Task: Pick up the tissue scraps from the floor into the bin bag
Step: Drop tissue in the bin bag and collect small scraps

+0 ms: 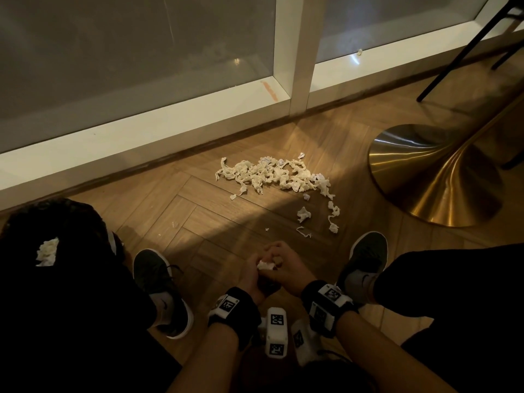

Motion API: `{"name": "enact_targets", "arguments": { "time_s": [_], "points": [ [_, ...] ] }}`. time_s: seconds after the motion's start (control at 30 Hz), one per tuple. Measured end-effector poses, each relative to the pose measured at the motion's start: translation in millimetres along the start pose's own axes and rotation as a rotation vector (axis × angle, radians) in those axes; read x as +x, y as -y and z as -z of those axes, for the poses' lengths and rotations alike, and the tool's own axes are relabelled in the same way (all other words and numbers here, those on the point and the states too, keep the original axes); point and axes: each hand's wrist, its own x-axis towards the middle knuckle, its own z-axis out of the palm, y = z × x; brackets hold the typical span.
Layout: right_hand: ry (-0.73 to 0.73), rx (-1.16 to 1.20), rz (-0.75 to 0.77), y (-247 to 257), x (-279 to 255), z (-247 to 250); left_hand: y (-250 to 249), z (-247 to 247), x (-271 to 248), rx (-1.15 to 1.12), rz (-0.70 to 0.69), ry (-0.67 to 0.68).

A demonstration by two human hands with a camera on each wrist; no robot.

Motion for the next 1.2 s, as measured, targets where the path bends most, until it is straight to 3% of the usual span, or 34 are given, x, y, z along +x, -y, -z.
{"name": "enact_targets", "arguments": {
  "time_s": [0.07,0.2,0.3,0.4,0.57,0.7,0.77,0.87,1.0,1.2],
  "points": [
    [0.036,0.118,-0.065,2.2,2.1,8.4,-2.1,-3.8,-5.4,0.074,-0.016,0.022],
    [0.128,0.121,-0.057,6.6,3.7,22.3,-0.1,-6.7,-12.1,0.115,-0.085,0.062],
    [0.105,0.073,-0.041,2.0,5.4,23.3,2.4,-7.8,-11.9,0.139,-0.079,0.096],
    [0.053,0.019,-0.023,-2.7,5.8,21.9,-0.3,-8.4,-9.5,0.169,-0.090,0.016],
    [-0.069,-0.221,0.232,1.0,3.3,16.2,-11.3,-9.8,-11.2,0.124,-0.126,-0.034],
    [0.011,-0.372,0.390,6.2,4.0,15.4,-23.2,1.1,-4.4,-0.006,-0.108,-0.071],
    [0.081,-0.422,0.404,12.0,2.2,16.3,-28.3,6.5,-0.8,-0.034,-0.043,-0.060],
    [0.125,-0.433,0.420,20.2,-0.6,19.1,-30.6,10.6,-1.4,-0.001,-0.011,0.078],
    [0.069,-0.357,0.356,21.6,0.0,21.4,-23.2,6.0,-5.7,-0.045,0.050,0.069],
    [-0.035,-0.276,0.320,14.5,1.3,15.7,-18.1,-6.0,-12.3,-0.022,-0.019,0.158]
  ]
}}
